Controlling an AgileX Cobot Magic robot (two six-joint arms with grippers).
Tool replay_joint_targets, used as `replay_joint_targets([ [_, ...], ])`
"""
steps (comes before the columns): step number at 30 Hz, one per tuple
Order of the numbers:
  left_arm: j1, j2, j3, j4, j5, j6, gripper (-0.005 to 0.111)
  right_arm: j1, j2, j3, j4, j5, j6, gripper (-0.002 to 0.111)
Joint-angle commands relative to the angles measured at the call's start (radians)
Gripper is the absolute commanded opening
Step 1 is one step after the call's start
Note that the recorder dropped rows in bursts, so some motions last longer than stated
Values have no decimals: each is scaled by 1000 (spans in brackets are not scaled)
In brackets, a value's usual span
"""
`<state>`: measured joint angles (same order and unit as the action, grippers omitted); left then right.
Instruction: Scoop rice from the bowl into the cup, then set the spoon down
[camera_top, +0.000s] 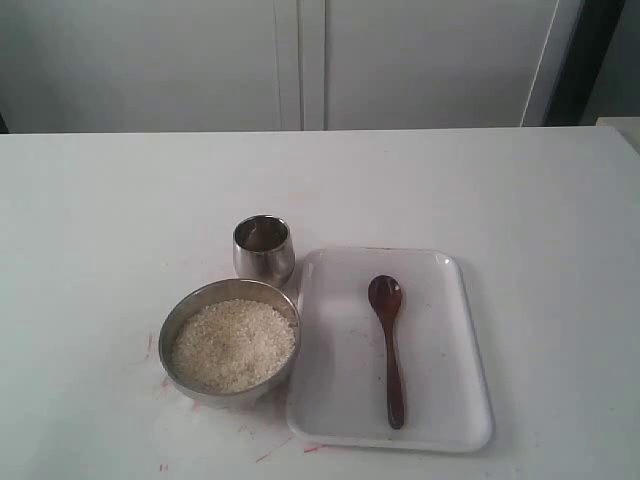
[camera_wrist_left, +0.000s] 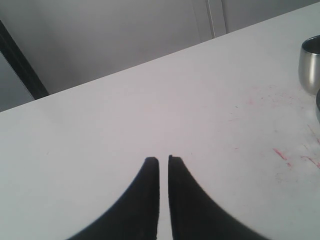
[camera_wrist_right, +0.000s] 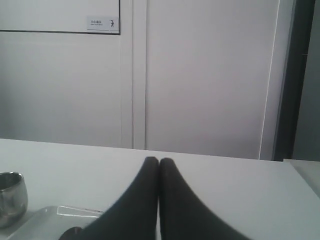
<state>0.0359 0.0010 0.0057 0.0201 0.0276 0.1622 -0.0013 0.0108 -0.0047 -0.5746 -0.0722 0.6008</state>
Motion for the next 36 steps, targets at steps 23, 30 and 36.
replay_joint_targets([
  [23, -1, -1, -6, -11, -6, -1, 14, -9, -4, 5, 575, 55, -587, 0],
  [30, -1, -1, -6, -11, -6, -1, 14, -9, -4, 5, 575, 205, -601, 0],
  [36, -1, -1, -6, -11, -6, -1, 14, -9, -4, 5, 567, 377, -601, 0],
])
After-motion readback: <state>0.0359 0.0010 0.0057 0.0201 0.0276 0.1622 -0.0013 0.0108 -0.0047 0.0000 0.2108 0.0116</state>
